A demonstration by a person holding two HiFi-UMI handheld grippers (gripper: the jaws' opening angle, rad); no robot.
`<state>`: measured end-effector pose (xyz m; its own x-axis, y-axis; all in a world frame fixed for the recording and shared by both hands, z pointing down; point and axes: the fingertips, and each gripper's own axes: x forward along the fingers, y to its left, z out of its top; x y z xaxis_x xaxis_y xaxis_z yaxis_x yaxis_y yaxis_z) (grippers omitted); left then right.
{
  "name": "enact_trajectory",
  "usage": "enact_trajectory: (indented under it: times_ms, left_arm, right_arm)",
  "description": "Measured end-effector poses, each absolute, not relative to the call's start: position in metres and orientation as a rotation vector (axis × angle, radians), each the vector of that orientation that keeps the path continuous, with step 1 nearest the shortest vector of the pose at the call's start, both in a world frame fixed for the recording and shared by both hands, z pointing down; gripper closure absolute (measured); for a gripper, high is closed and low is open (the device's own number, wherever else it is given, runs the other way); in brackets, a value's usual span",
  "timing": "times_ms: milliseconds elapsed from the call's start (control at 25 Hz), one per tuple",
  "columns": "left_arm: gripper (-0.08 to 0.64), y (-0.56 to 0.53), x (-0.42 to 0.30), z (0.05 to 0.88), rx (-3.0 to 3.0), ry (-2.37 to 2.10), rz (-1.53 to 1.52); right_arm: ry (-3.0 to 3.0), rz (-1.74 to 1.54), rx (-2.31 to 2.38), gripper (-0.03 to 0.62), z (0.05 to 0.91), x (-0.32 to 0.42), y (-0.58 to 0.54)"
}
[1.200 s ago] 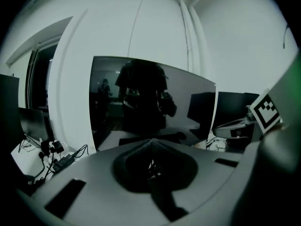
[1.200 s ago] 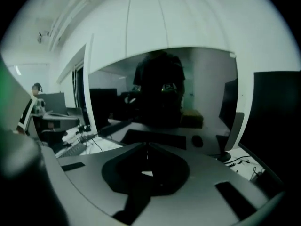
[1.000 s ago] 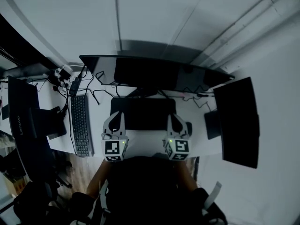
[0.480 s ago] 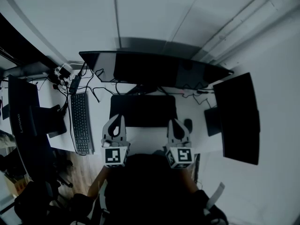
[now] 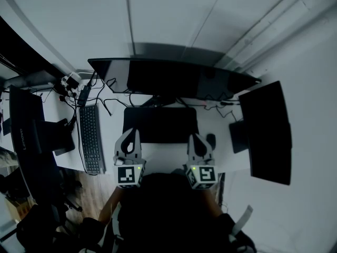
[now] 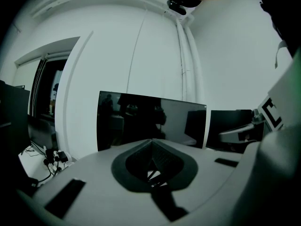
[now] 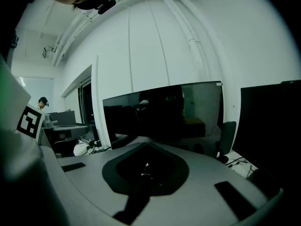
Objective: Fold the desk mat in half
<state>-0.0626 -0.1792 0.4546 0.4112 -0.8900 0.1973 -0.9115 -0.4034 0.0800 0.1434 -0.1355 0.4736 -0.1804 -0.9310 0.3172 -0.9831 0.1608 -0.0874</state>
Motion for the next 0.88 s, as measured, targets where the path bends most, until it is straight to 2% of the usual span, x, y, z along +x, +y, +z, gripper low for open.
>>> enact_trajectory:
  times_ms: [880]
  left_arm:
    - [0.554,-0.1764,-0.0647,0.4549,2.468,-1.597,0.166]
  right_arm:
    - [-2.245,0.359,1.844,0.584,0.4732,0.1402,-0.1348]
